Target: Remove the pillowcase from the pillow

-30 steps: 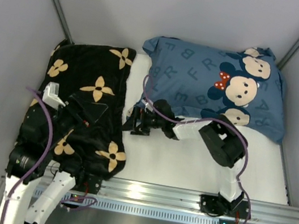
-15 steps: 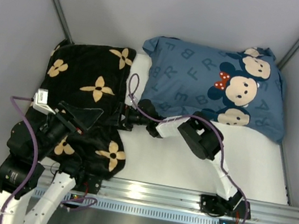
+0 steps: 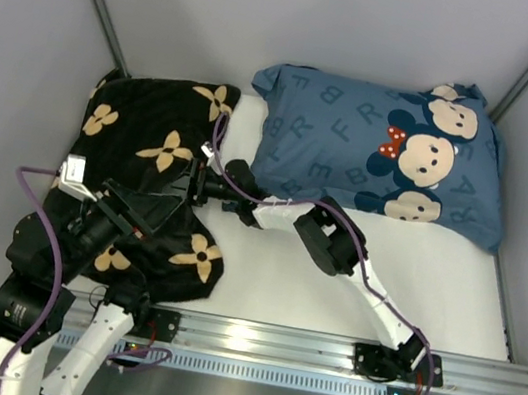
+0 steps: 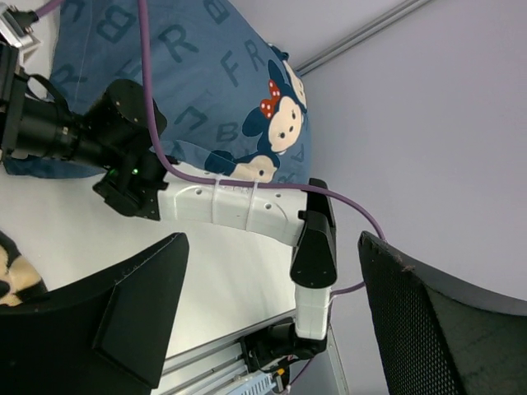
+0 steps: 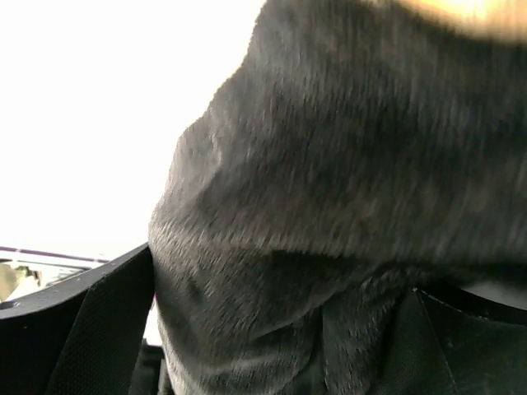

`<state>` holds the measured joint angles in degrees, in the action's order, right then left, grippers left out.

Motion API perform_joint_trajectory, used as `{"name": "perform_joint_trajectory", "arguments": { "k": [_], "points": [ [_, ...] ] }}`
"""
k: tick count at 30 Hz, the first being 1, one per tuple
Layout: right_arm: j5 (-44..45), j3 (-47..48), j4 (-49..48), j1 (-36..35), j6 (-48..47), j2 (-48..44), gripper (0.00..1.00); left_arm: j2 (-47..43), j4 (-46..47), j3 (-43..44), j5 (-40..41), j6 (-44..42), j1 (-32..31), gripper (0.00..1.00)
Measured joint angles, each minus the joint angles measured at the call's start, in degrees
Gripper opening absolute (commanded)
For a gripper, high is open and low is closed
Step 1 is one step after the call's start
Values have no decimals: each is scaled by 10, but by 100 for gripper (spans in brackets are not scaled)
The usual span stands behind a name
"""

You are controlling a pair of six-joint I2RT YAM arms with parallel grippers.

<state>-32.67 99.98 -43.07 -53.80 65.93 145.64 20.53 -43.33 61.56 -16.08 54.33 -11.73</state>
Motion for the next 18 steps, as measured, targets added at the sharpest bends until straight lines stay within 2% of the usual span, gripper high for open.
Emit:
{"name": "perform_joint_trajectory", "arguments": {
  "k": [2, 4, 5, 6, 8, 9, 10, 18],
  "points": [
    [-5, 47, 5, -2, 5, 20, 83, 0, 0, 1, -2, 2, 0, 87],
    [-5, 70, 9, -6, 7, 28, 67, 2, 0, 1, -3, 5, 0, 87],
    [-5, 78, 13, -7, 7, 30, 58, 3, 0, 1, -5, 7, 0, 87],
    [-5, 88, 21, -9, 6, 32, 41, 5, -1, 1, -6, 9, 0, 87],
    [-4, 112, 38, -11, 3, 38, 23, 8, -1, 1, -7, 13, 0, 87],
    [-4, 119, 43, -11, 0, 39, 7, 9, -1, 1, -7, 13, 0, 87],
    [-4, 127, 52, -11, -5, 40, 0, 10, -1, 1, -8, 13, 0, 87],
    [-12, 127, 88, 0, -39, 30, 0, 14, -5, 10, -12, 15, 0, 87]
  ]
}}
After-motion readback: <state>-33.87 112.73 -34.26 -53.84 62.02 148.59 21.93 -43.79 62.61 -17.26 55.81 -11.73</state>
